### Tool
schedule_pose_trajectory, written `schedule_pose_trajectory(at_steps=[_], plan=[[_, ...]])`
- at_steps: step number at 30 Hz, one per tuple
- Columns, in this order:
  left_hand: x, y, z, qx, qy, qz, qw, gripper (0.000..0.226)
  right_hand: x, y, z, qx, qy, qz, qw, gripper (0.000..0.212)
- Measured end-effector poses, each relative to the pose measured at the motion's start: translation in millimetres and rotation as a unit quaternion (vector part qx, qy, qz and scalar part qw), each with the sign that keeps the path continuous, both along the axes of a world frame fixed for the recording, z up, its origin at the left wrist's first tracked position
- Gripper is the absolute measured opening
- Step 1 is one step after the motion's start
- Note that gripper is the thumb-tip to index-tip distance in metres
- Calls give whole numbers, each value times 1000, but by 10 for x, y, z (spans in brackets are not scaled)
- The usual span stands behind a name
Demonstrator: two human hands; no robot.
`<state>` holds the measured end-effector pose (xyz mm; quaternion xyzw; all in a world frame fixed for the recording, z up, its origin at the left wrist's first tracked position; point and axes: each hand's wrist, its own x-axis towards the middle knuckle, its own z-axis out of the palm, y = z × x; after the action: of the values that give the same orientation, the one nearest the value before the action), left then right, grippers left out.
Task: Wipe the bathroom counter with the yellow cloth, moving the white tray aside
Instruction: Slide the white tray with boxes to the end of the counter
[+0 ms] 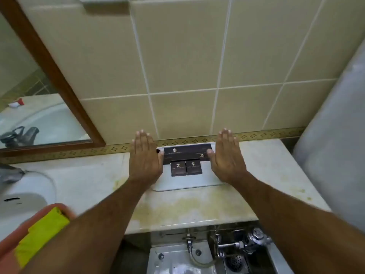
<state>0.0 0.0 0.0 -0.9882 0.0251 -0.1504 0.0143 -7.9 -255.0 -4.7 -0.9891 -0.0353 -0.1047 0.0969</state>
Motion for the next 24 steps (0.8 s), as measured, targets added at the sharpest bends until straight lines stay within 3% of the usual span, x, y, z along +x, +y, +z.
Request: schedule_pose_trajectory(at_steps=[4,7,10,16,24], plan=[[70,-14,-343,38,98,91,990,46,93,-265,-403,-36,98,-118,988,55],[115,-77,-418,50,117,104,986,28,184,-312,-394,-58,98,-168,979,34],[92,-110,-465,26,131,124,983,20,229,-266,-369,-13,134,-194,972,28],[228,-43,-451,-30,159,132,978,17,325,-230,-226,59,162,-212,962,25],[382,-291,-101,-49,93,26,994,20,-177,-748,-30,189,95,-310,927,17]])
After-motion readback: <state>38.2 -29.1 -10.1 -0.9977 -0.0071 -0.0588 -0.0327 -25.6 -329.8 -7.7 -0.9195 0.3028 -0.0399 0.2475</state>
